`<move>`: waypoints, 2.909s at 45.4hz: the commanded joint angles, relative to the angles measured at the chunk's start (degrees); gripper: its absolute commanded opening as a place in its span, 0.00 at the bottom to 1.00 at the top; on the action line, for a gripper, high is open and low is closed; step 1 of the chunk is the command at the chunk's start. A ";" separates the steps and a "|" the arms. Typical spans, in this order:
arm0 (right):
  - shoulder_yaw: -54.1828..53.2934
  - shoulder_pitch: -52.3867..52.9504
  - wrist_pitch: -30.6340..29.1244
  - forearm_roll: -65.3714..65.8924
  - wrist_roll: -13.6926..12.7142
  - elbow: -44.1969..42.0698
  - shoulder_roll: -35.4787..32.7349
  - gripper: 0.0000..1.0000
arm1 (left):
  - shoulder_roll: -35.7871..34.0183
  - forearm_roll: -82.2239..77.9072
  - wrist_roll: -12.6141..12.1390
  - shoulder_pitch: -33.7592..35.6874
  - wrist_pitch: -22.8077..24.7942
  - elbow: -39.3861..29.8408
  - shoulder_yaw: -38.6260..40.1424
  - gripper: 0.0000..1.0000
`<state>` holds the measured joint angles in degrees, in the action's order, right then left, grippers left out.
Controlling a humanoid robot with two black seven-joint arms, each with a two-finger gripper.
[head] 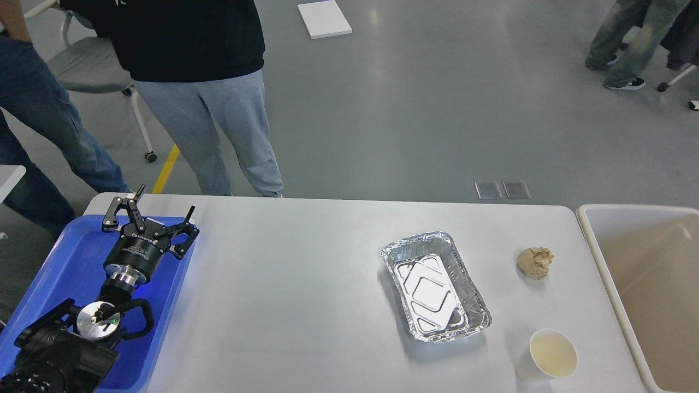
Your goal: Tidy desktop
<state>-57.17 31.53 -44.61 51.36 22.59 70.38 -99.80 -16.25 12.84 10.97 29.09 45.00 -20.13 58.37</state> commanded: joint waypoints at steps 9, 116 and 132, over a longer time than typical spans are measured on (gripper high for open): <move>-5.41 -0.15 -0.39 12.97 -0.18 16.37 -0.20 1.00 | -0.01 -0.10 -0.07 0.00 0.00 0.00 -0.01 1.00; 96.63 96.61 -0.39 25.28 -0.80 -0.68 33.27 1.00 | -0.01 -0.10 -0.16 0.00 0.00 0.00 -0.01 1.00; 96.36 98.11 -0.39 25.28 -0.88 2.92 32.30 1.00 | -0.01 -0.10 -0.07 0.00 0.00 0.09 -0.01 1.00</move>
<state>38.53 127.68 -45.00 77.02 21.76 71.20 -66.16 -16.26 12.74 10.81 29.06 45.00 -20.06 58.36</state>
